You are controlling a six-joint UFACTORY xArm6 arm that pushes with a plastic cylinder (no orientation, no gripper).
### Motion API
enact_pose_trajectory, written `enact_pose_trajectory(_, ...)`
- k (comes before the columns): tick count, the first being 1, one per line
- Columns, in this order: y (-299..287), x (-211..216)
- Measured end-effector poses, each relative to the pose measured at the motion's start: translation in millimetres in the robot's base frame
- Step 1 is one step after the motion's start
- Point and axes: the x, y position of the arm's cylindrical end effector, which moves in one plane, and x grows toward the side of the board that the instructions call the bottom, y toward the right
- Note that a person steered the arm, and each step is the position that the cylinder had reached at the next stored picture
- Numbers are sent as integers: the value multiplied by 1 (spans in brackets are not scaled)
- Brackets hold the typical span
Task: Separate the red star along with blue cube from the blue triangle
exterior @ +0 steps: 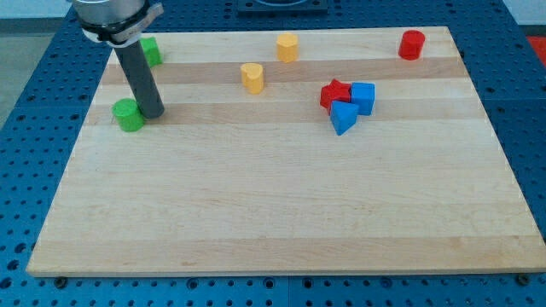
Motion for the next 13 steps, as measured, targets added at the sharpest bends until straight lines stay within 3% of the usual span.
enact_pose_trajectory(2,24,0)
enact_pose_trajectory(5,155,0)
enact_pose_trajectory(10,247,-9)
enact_pose_trajectory(13,281,-51)
